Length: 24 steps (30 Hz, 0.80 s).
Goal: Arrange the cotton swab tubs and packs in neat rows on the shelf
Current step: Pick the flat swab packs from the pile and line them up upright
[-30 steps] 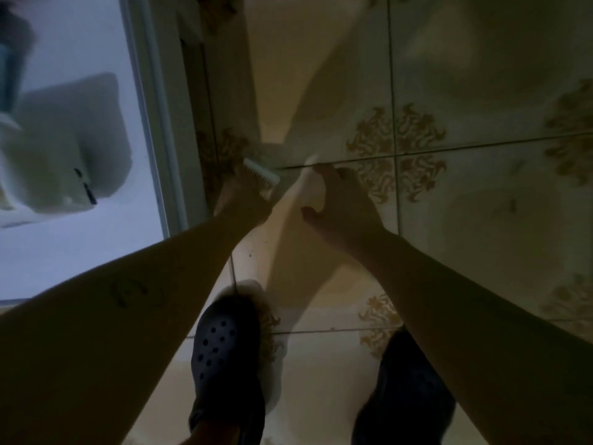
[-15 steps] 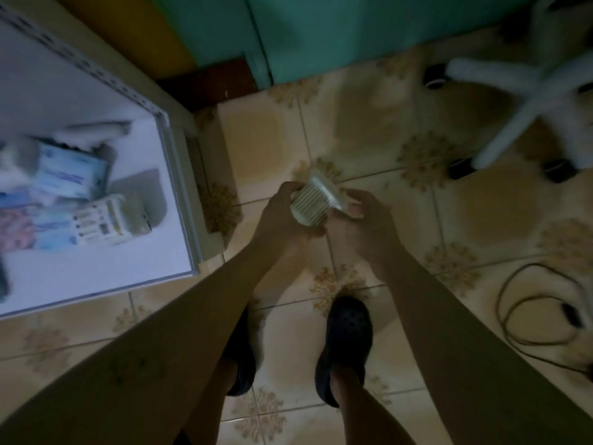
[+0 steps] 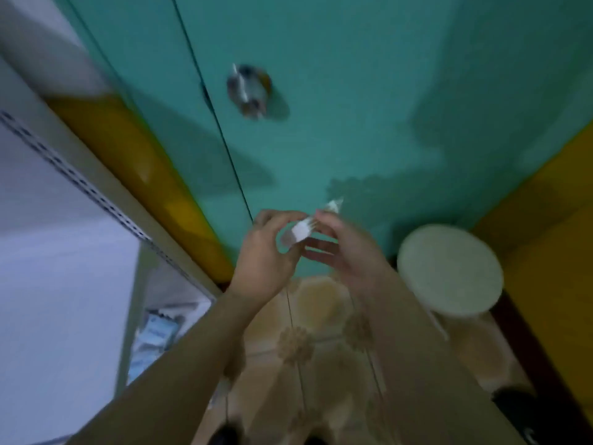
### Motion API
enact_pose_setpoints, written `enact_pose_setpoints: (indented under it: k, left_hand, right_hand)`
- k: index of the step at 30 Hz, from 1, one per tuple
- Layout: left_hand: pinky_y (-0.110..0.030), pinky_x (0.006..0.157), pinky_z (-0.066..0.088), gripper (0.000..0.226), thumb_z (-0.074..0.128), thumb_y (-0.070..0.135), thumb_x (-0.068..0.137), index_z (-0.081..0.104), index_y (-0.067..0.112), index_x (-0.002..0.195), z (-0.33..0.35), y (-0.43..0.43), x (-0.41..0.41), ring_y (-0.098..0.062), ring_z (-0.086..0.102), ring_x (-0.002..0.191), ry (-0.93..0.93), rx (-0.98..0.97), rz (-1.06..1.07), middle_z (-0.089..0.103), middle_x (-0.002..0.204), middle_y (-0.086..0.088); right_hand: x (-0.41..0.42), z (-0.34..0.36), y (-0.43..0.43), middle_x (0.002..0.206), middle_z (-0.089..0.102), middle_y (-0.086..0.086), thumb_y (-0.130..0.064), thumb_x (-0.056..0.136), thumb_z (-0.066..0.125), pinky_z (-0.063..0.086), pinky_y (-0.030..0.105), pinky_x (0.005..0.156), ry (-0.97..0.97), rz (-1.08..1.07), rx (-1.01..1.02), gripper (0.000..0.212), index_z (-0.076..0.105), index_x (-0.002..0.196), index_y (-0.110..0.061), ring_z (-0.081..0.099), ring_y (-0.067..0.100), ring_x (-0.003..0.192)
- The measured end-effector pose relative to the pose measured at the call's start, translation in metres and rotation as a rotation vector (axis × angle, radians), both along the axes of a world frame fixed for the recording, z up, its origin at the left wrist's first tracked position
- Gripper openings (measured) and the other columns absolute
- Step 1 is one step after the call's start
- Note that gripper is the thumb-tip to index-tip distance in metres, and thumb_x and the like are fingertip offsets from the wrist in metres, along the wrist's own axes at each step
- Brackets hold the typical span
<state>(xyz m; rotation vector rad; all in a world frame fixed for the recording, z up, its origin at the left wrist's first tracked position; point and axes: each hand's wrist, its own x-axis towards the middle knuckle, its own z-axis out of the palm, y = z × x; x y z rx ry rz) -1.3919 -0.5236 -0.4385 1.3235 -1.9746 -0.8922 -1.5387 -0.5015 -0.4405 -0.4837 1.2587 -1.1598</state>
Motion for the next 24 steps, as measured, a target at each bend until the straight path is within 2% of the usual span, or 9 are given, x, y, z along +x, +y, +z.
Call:
enact_pose_setpoints:
  k: [2, 5, 8, 11, 13, 15, 19, 22, 24]
  left_hand:
    - [-0.019, 0.087, 0.047, 0.044, 0.073, 0.003, 0.08, 0.065, 0.03, 0.113, 0.062, -0.004, 0.009, -0.005, 0.054, 0.097, 0.007, -0.059, -0.041, 0.051, 0.11, 0.005]
    - [-0.023, 0.094, 0.046, 0.038, 0.074, 0.012, 0.081, 0.064, 0.029, 0.114, 0.139, -0.004, 0.023, 0.007, 0.049, 0.098, 0.02, -0.105, -0.065, 0.048, 0.116, 0.002]
    - [-0.028, 0.101, 0.042, 0.047, 0.073, 0.029, 0.084, 0.054, 0.024, 0.127, 0.2, 0.0, 0.036, -0.01, 0.052, 0.108, 0.058, -0.041, 0.04, 0.044, 0.126, -0.001]
    - [-0.035, 0.095, 0.048, 0.069, 0.074, 0.033, 0.083, 0.039, 0.019, 0.14, 0.25, 0.002, 0.049, -0.019, 0.057, 0.107, 0.052, -0.032, 0.148, 0.049, 0.127, -0.003]
    - [-0.037, 0.088, 0.053, 0.071, 0.073, 0.033, 0.085, 0.034, 0.018, 0.143, 0.285, 0.007, 0.057, -0.019, 0.061, 0.096, 0.094, -0.021, 0.15, 0.056, 0.114, 0.001]
    - [-0.037, 0.08, 0.056, 0.062, 0.07, 0.03, 0.088, 0.038, 0.019, 0.14, 0.324, 0.011, 0.067, -0.015, 0.063, 0.085, 0.125, -0.08, 0.143, 0.059, 0.103, 0.005]
    - [-0.035, 0.07, 0.06, 0.039, 0.068, 0.019, 0.089, 0.051, 0.024, 0.124, 0.379, 0.023, 0.095, -0.012, 0.065, 0.081, 0.159, -0.223, 0.244, 0.063, 0.099, 0.004]
    - [-0.026, 0.061, 0.057, 0.036, 0.071, 0.019, 0.087, 0.055, 0.023, 0.119, 0.402, 0.03, 0.127, -0.01, 0.063, 0.075, 0.135, -0.275, 0.323, 0.063, 0.092, 0.007]
    - [-0.026, 0.06, 0.053, 0.035, 0.073, 0.022, 0.084, 0.056, 0.023, 0.114, 0.411, 0.033, 0.151, -0.013, 0.063, 0.074, 0.073, -0.28, 0.354, 0.065, 0.091, 0.004]
  right_hand:
    - [0.002, 0.063, -0.011, 0.082, 0.07, 0.005, -0.007, 0.093, 0.051, 0.057, 0.033, 0.071, -0.055, 0.023, -0.121, 0.012, 0.062, 0.089, -0.011, 0.069, 0.018, 0.074]
    - [0.014, 0.14, -0.018, 0.078, 0.07, 0.005, 0.007, 0.086, 0.042, 0.054, 0.029, 0.061, -0.026, 0.068, -0.226, 0.029, 0.064, 0.098, -0.009, 0.065, 0.016, 0.068]
    - [0.029, 0.198, -0.02, 0.086, 0.067, 0.012, 0.013, 0.082, 0.042, 0.052, 0.029, 0.057, 0.013, 0.106, -0.3, 0.04, 0.063, 0.11, -0.006, 0.06, 0.021, 0.071]
    - [0.042, 0.246, -0.015, 0.092, 0.068, 0.015, 0.018, 0.082, 0.041, 0.051, 0.033, 0.062, 0.0, 0.129, -0.387, 0.047, 0.058, 0.119, -0.004, 0.062, 0.026, 0.077]
    - [0.049, 0.279, -0.013, 0.097, 0.068, 0.018, 0.017, 0.083, 0.043, 0.047, 0.04, 0.069, 0.015, 0.148, -0.454, 0.041, 0.057, 0.116, -0.002, 0.061, 0.034, 0.087]
    - [0.058, 0.314, -0.017, 0.102, 0.068, 0.017, 0.016, 0.084, 0.046, 0.05, 0.043, 0.075, 0.035, 0.159, -0.53, 0.037, 0.058, 0.112, -0.005, 0.062, 0.034, 0.093]
    - [0.082, 0.365, -0.024, 0.103, 0.071, 0.009, 0.012, 0.085, 0.055, 0.057, 0.036, 0.076, 0.149, 0.229, -0.692, 0.043, 0.057, 0.122, -0.009, 0.067, 0.026, 0.095]
    - [0.108, 0.381, -0.028, 0.107, 0.071, 0.011, 0.009, 0.082, 0.065, 0.059, 0.043, 0.082, 0.258, 0.293, -0.736, 0.042, 0.059, 0.12, -0.009, 0.068, 0.03, 0.098]
    - [0.13, 0.388, -0.031, 0.108, 0.07, 0.011, 0.01, 0.079, 0.068, 0.058, 0.047, 0.084, 0.305, 0.298, -0.771, 0.047, 0.058, 0.122, -0.007, 0.068, 0.03, 0.1]
